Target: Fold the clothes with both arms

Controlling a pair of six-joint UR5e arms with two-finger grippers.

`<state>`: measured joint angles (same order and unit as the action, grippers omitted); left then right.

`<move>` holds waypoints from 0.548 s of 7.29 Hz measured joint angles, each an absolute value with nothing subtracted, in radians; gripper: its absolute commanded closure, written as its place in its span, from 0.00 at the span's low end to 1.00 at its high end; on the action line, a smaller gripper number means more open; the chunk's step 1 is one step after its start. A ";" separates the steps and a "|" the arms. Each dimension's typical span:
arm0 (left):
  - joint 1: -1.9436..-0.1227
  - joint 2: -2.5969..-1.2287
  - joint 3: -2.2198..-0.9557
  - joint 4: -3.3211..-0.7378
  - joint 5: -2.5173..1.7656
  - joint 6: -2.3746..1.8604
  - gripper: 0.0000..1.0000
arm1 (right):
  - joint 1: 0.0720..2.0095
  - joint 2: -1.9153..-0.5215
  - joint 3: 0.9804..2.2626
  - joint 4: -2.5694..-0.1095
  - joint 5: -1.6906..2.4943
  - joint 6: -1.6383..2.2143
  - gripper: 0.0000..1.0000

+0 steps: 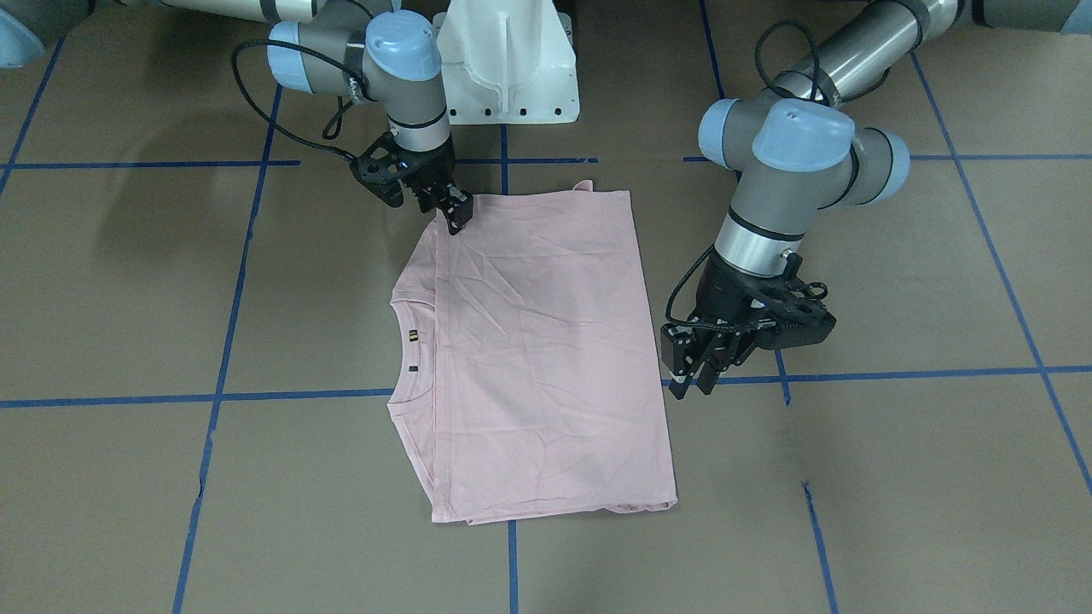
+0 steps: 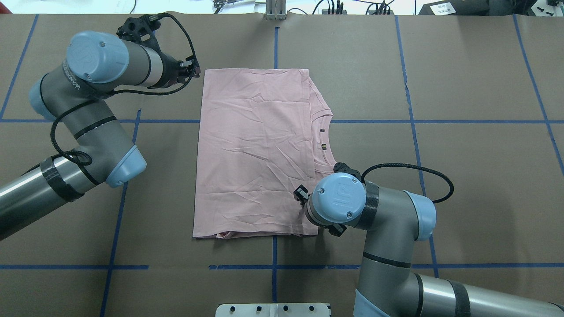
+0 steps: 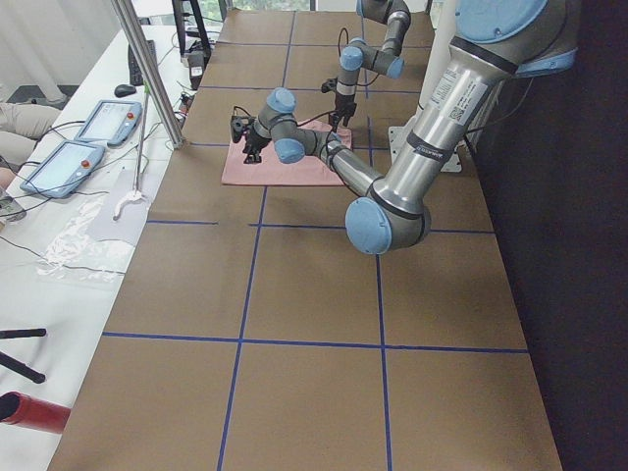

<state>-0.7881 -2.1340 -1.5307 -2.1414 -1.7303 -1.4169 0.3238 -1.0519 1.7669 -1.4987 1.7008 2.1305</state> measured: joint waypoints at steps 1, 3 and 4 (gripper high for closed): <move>-0.788 -2.135 -1.531 -2.141 -1.730 -1.417 0.54 | 0.324 -1.052 1.765 -1.499 1.700 2.131 0.34; -0.788 -2.135 -1.531 -2.141 -1.730 -1.417 0.54 | 0.325 -1.051 1.757 -1.498 1.698 2.133 0.55; -0.788 -2.134 -1.531 -2.141 -1.730 -1.417 0.54 | 0.324 -1.049 1.750 -1.498 1.698 2.135 0.92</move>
<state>-0.7884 -2.1344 -1.5309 -2.1414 -1.7303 -1.4174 0.3243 -1.0495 1.7503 -1.4977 1.6982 2.1351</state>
